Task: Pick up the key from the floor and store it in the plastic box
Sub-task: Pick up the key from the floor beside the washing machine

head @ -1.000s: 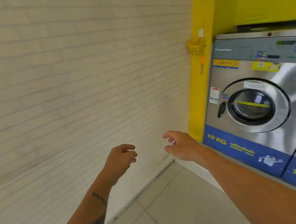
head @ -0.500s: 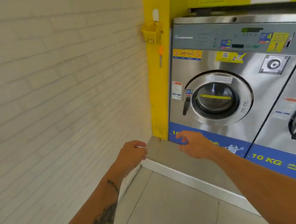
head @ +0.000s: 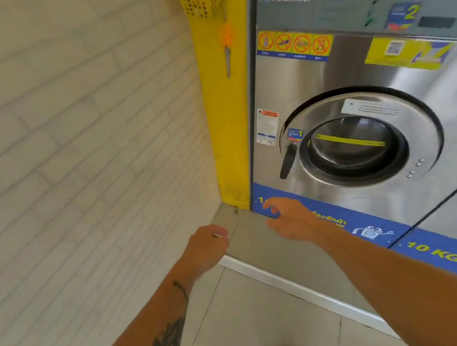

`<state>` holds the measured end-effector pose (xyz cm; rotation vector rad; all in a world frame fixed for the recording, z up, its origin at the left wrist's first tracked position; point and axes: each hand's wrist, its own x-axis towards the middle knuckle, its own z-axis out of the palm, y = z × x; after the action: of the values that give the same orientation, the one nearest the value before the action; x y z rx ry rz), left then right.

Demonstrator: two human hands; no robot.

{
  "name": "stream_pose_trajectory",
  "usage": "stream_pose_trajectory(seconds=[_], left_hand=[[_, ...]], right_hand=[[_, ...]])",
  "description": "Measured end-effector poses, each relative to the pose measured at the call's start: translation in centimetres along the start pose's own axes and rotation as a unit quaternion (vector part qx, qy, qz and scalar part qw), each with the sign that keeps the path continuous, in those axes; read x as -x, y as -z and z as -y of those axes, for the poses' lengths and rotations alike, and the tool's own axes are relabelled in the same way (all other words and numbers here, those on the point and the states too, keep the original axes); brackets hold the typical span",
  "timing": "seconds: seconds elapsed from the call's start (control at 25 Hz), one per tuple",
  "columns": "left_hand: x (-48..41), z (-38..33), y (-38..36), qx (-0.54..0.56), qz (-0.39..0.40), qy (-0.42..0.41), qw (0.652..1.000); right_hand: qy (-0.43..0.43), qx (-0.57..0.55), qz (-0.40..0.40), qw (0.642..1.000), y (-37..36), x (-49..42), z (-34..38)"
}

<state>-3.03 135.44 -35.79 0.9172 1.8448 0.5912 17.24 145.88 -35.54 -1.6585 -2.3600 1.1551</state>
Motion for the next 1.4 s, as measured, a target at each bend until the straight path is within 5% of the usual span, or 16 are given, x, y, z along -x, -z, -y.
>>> stream_pose_trajectory(seconds=[0.28,0.68,1.04,1.4], left_hand=[[-14.1,-0.6,0.9,-0.065,0.004,0.005,0.998],[-36.3,8.9,-5.4,-0.160,0.054,0.005,0.986],[-60.1,21.0,-15.4,-0.263,-0.006,-0.115,0.958],[-69.5,25.6,-19.4,-0.306,-0.029,-0.225,0.925]], right_hand=[[-0.037,-0.014,0.031,0.999,-1.7,-14.3,-0.7],[-0.099,-0.031,0.053,0.993,-12.7,-32.0,-10.8],[-0.053,0.160,0.090,0.982,-28.2,-47.5,-26.7],[-0.027,0.241,0.076,0.967,-37.7,-51.0,-33.7]])
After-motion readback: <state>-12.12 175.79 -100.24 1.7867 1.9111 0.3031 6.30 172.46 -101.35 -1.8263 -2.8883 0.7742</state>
